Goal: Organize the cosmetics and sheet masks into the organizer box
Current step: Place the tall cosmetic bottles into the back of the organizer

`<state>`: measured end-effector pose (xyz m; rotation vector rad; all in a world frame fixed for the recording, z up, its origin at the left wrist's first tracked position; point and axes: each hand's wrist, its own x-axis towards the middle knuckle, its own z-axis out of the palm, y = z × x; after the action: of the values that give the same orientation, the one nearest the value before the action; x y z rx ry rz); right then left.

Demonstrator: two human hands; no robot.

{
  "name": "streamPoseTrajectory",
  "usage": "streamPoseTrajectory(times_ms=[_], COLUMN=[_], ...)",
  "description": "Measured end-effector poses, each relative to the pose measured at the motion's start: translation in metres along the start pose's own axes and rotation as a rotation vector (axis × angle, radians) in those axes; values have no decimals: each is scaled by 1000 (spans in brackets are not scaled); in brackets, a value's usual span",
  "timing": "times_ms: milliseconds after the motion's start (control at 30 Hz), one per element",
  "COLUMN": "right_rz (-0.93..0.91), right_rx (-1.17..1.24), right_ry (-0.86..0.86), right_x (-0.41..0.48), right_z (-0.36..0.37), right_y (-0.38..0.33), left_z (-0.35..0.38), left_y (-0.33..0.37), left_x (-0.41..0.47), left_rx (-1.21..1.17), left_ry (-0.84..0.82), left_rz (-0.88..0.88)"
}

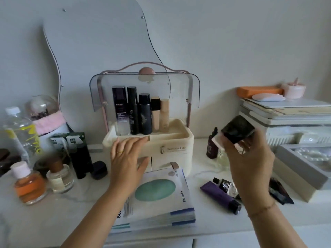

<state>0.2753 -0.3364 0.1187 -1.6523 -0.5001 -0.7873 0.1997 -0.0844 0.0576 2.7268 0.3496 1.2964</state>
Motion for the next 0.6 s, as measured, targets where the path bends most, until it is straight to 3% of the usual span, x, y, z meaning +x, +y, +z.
streamPoseTrajectory(times_ms=[100,333,433,600], right_rz=[-58,130,223,208], right_rx=[172,57,19,-121], right_ry=[-143,-470,-577,-658], right_x=[20,58,63,65], right_z=[44,140,154,157], right_y=[-38,-34,-16,-5], left_z=[-2,-16,-25,-17], left_y=[0,4,8,25], left_x=[0,12,30,70], left_rx=[-9,-68,-207,-389], left_ry=[-33,-27,-129,-388], left_rz=[-20,-40,-176,-294])
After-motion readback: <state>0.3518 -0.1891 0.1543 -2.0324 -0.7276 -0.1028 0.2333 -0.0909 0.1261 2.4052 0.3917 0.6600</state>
